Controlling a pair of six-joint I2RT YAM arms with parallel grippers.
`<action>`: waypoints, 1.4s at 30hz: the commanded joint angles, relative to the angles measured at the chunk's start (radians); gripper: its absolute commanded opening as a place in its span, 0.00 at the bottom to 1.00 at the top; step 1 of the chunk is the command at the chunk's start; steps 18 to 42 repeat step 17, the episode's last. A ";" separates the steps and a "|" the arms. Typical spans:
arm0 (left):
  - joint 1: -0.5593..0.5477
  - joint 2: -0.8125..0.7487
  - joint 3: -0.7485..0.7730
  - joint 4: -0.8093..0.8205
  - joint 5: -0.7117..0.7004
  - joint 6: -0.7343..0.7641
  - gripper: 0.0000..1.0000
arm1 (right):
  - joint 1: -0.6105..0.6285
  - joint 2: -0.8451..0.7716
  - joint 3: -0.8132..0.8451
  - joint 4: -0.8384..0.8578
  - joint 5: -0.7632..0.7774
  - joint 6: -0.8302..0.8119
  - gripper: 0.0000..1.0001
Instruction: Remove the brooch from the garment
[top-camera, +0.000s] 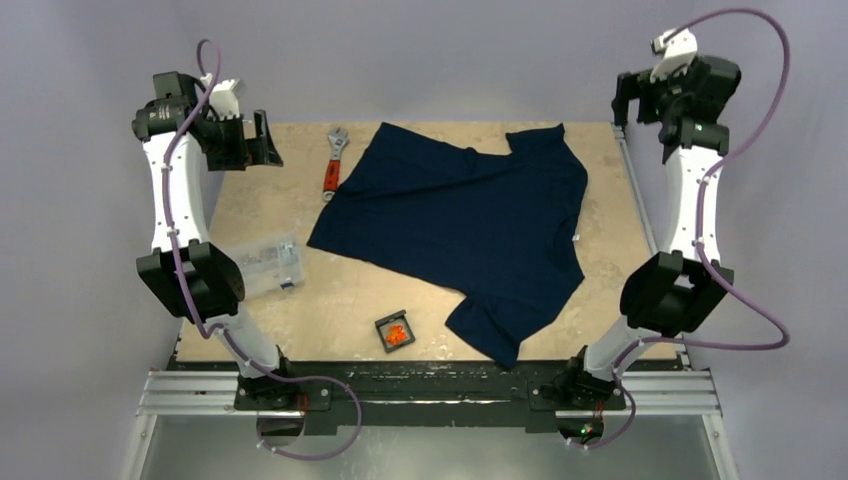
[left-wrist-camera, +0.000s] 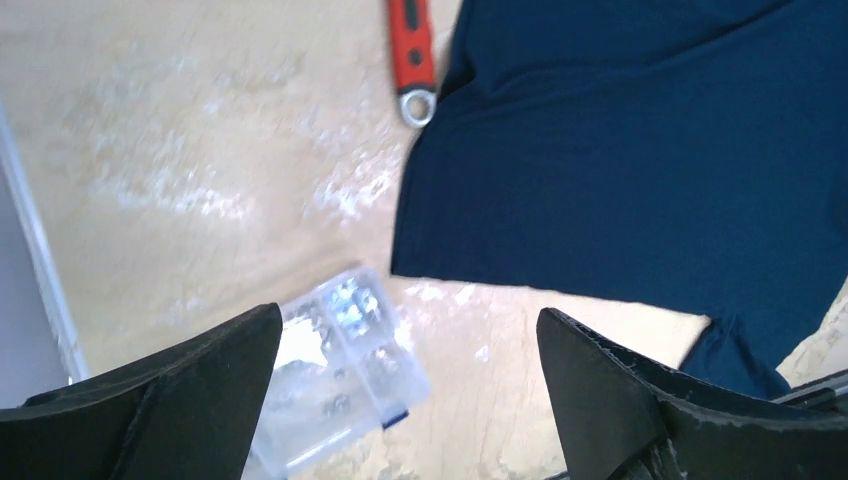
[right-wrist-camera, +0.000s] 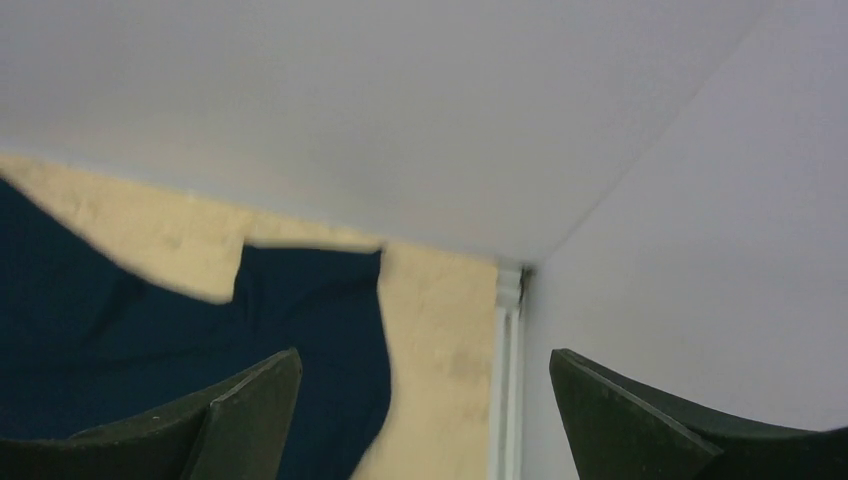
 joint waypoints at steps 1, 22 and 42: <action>0.066 -0.077 -0.065 -0.142 -0.037 0.047 1.00 | -0.057 -0.078 -0.271 -0.201 -0.128 -0.010 0.99; 0.089 -0.396 -0.614 0.090 -0.105 -0.005 1.00 | -0.072 -0.398 -0.823 -0.199 -0.157 -0.102 0.99; 0.089 -0.396 -0.614 0.090 -0.105 -0.005 1.00 | -0.072 -0.398 -0.823 -0.199 -0.157 -0.102 0.99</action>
